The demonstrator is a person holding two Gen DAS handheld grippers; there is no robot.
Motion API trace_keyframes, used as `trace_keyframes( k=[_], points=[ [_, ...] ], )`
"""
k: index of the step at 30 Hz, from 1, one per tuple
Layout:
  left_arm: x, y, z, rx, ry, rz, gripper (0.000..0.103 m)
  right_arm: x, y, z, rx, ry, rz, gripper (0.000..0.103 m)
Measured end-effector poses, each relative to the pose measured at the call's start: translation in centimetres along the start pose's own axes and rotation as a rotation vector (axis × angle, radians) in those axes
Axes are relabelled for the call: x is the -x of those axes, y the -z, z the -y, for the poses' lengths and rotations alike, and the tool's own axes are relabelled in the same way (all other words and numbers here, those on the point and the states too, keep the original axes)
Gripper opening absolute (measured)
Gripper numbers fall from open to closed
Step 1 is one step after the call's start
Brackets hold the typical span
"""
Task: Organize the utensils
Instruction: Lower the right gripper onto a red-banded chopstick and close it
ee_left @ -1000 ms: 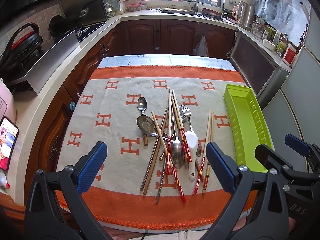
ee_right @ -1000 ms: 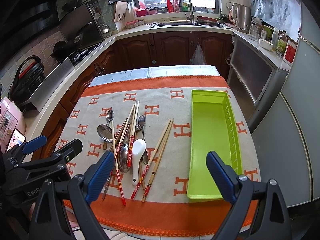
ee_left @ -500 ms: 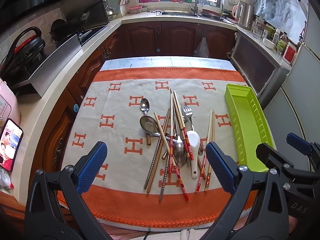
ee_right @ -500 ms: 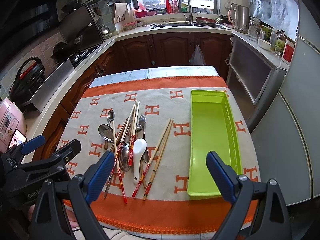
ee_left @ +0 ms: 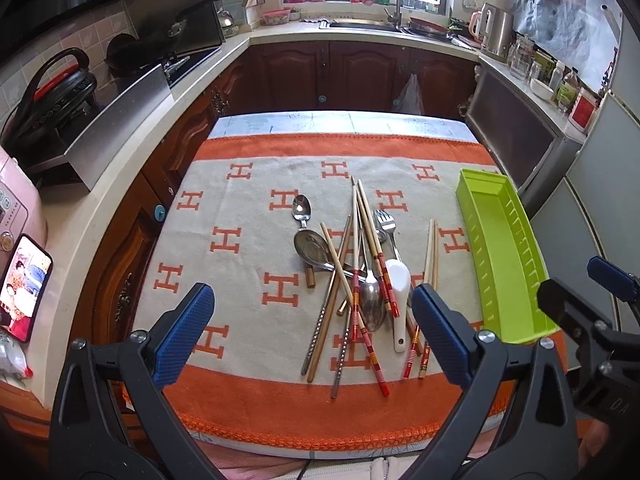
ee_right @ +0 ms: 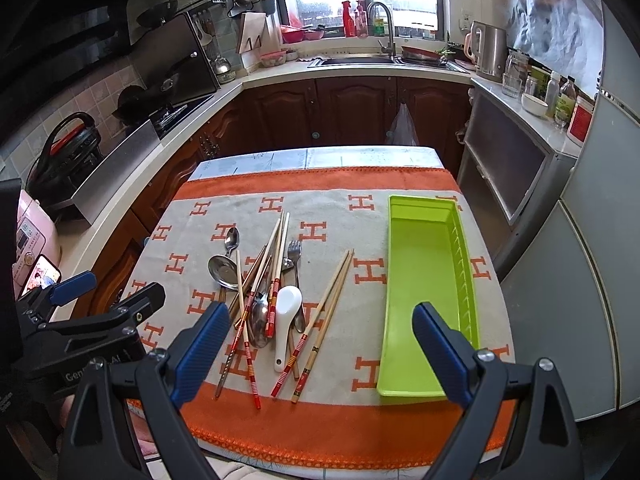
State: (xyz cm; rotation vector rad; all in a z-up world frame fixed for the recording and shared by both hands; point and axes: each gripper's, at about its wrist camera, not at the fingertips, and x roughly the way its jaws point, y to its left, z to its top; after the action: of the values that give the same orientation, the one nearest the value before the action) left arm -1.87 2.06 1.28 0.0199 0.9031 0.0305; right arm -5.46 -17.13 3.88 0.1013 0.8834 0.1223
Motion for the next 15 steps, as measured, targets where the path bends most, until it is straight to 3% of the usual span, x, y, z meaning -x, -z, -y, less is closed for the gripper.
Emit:
trace_keyframes(
  k=[4,8,11,15],
  points=[
    [1.8,-1.2,-1.0,-0.011,0.015,0.065,0.098,1.1,-1.3,-0.5,0.027,0.005,0.033,0.093],
    [4.2,-2.6,-1.9,-0.033,0.09,0.159,0.098,1.9,-3.1,-1.0,0.058,0.013,0.061,0.093],
    [5.6,-3.4,-2.6,-0.048,0.073,0.24,0.098,1.6,-4.2,-1.0,0.058,-0.019,0.056,0.093],
    [5.6,-4.6,-4.4,0.009,0.079,0.251,0.098,-0.6,-5.4,-1.2,0.057,-0.038,0.006,0.077]
  ],
)
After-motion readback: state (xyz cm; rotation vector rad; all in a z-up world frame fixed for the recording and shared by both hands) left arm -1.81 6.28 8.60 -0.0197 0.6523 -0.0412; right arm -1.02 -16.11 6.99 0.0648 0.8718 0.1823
